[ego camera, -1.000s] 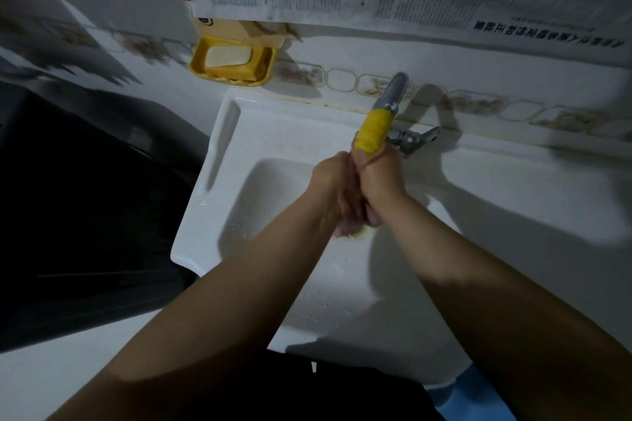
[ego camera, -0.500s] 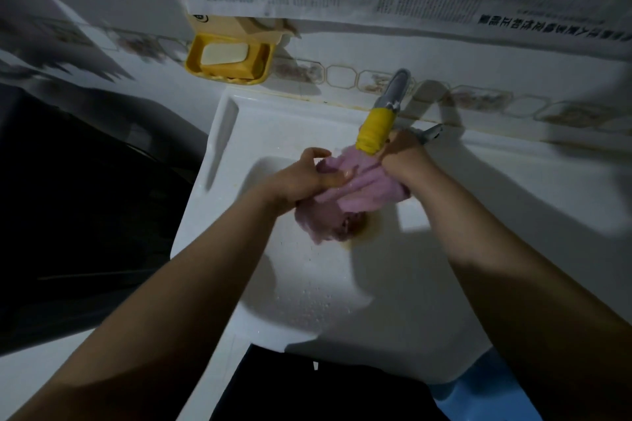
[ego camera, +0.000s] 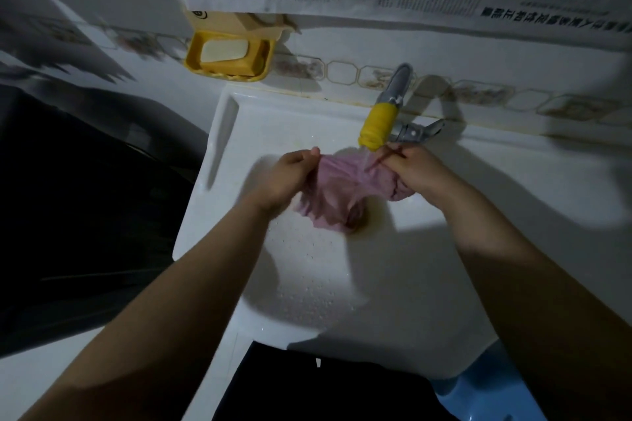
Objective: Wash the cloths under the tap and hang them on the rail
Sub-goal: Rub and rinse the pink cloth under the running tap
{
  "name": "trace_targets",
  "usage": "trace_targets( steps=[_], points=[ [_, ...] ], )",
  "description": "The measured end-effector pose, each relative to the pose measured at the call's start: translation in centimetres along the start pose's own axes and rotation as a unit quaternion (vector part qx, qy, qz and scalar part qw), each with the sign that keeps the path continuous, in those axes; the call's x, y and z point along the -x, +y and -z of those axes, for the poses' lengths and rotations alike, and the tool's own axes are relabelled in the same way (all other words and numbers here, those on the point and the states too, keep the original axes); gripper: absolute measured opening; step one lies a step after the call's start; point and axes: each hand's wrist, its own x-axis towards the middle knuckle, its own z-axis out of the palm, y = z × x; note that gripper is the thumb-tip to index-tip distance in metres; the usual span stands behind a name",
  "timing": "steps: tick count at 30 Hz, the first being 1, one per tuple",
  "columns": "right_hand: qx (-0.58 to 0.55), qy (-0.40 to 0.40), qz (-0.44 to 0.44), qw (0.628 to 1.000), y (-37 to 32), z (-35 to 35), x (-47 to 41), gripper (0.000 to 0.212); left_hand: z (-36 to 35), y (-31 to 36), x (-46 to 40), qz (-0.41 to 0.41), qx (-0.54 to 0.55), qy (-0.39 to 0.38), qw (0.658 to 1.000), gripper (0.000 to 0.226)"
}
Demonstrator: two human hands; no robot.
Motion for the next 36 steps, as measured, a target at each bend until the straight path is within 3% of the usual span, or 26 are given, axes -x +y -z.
trace_targets(
  steps=[2, 4, 6, 8, 11, 16, 20, 22, 24, 26, 28, 31, 34, 36],
  points=[
    [-0.031, 0.055, 0.011, 0.998, -0.9, -2.3, 1.1, 0.025, -2.1, 0.4, -0.4, 0.039, 0.101, 0.078, 0.991, 0.05],
    [-0.009, 0.068, 0.049, 0.996, -1.4, -5.6, 1.9, 0.035, -3.9, 0.9, -0.9, 0.095, 0.181, 0.107, 0.973, 0.047],
    [0.05, 0.101, 0.08, 0.99, -1.6, -7.9, 2.0, 0.042, -5.6, 1.1, -0.9, 0.161, 0.238, 0.093, 0.953, 0.041],
    [0.033, 0.165, 0.049, 0.985, -2.2, -8.0, 0.8, 0.039, -7.1, 1.3, -0.7, 0.184, 0.276, 0.073, 0.941, 0.047],
    [-0.044, 0.199, 0.01, 0.979, -2.8, -7.7, -0.2, 0.036, -7.0, 2.0, -0.3, 0.188, 0.247, 0.099, 0.945, 0.041],
    [0.096, 0.171, 0.031, 0.98, -3.1, -9.3, 1.0, 0.046, -5.9, 1.6, -0.8, 0.149, 0.275, 0.092, 0.945, 0.037],
    [-0.008, 0.214, -0.034, 0.976, -3.7, -6.8, -0.2, 0.041, -7.1, 2.2, -0.9, 0.181, 0.308, 0.091, 0.93, 0.037],
    [0.003, 0.207, -0.008, 0.978, -3.9, -8.2, 0.9, 0.043, -6.2, 1.9, -2.1, 0.154, 0.245, 0.12, 0.949, 0.024],
    [0.064, 0.208, 0.028, 0.976, -4.0, -9.4, 2.2, 0.048, -5.7, 2.0, -2.3, 0.155, 0.116, 0.125, 0.973, 0.021],
    [0.072, 0.225, 0.001, 0.972, -3.8, -8.0, 1.6, 0.046, -6.2, 2.5, -1.2, 0.193, 0.278, 0.07, 0.938, 0.027],
    [0.073, 0.205, -0.008, 0.976, -2.9, -5.9, -0.2, 0.04, -6.5, 2.8, -0.3, 0.204, 0.306, -0.025, 0.93, 0.04],
    [0.097, 0.12, 0.021, 0.988, -2.1, -4.1, -1.5, 0.037, -5.6, 2.5, -0.2, 0.148, 0.197, -0.06, 0.967, 0.049],
    [0.092, 0.029, 0.002, 0.995, -2.4, -3.0, -1.1, 0.031, -3.9, 2.5, 0.3, 0.1, 0.099, -0.124, 0.982, 0.041],
    [0.066, -0.039, 0.013, 0.997, -2.0, -1.8, -0.7, 0.022, -3.5, 2.1, 0.4, 0.102, 0.063, -0.12, 0.986, 0.032]
  ],
)
